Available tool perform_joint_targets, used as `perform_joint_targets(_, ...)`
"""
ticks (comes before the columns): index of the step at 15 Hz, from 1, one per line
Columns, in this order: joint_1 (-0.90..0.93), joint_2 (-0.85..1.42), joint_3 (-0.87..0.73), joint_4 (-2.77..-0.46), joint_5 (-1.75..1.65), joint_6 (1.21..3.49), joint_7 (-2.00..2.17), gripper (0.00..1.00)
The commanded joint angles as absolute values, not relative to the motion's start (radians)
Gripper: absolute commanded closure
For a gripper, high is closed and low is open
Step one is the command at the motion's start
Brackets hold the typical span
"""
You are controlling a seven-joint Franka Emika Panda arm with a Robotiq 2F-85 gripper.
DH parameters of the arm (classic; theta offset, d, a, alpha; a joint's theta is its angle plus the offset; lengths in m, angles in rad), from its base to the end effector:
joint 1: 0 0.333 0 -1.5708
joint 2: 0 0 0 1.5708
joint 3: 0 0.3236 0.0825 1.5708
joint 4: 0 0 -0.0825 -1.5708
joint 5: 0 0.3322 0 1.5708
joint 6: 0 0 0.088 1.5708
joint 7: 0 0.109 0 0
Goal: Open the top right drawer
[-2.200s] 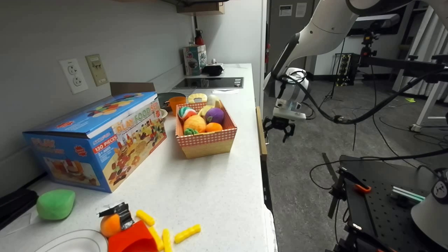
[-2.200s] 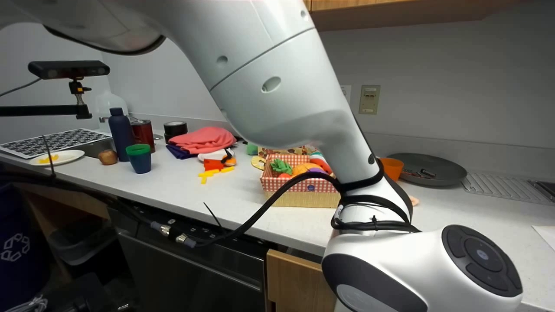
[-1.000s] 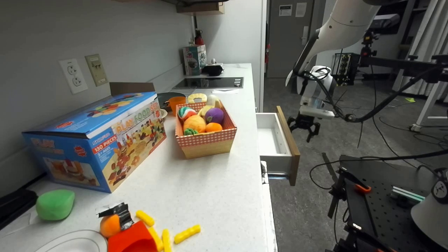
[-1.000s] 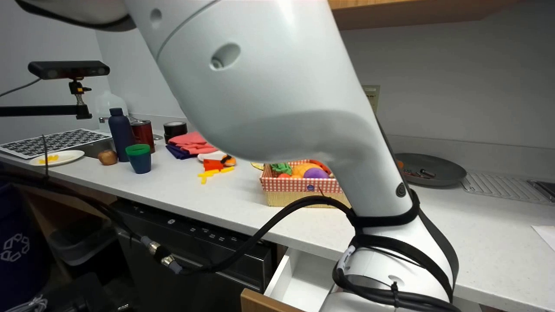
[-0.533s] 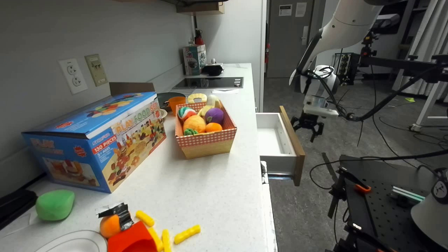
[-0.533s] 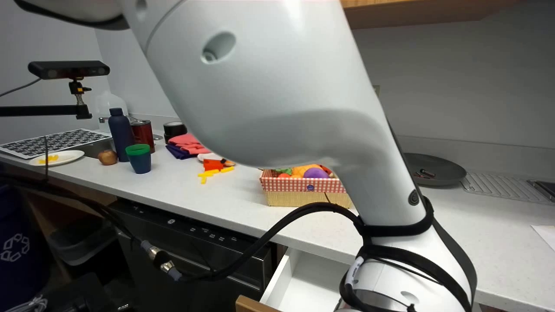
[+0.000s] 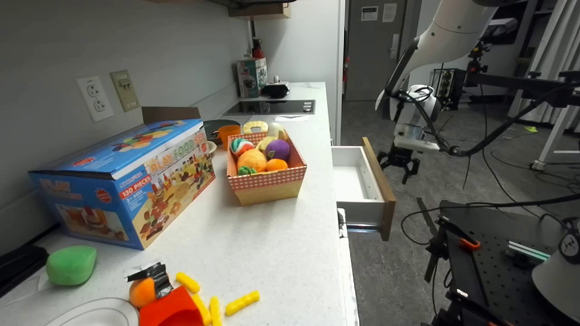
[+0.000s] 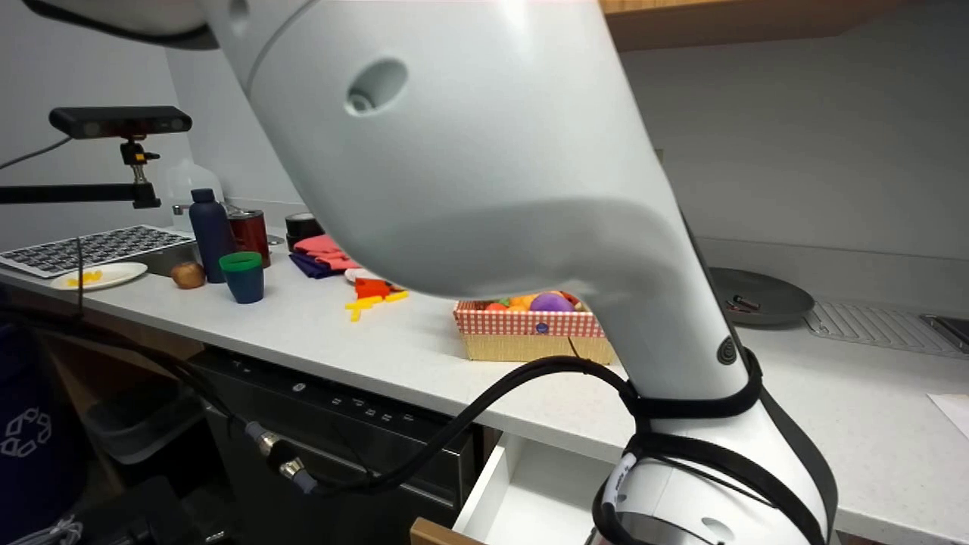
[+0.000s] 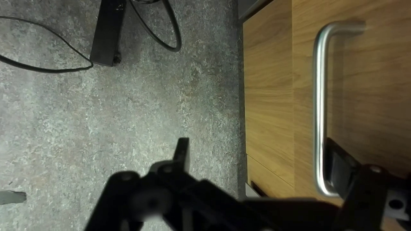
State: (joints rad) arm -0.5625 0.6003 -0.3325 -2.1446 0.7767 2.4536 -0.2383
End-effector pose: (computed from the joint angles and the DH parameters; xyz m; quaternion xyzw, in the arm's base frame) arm 0.3198 -0.4026 0.1654 -0.7918 0.5930 0.0206 0.1450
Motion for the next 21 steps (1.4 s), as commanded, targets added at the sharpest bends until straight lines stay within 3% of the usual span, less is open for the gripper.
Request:
perform_joint_targets(1,-0.610,0.484,-0.309,-2.249,0.768,2.483,-0.346,0.00)
perform_joint_targets(9,-0.690,0.299,-0.279,-2.408,0.795,2.479,-0.705,0.00)
perform_joint_targets(21,-0.594,0.075,-0.300,-2.723,0.653,2.697,-1.188,0.00)
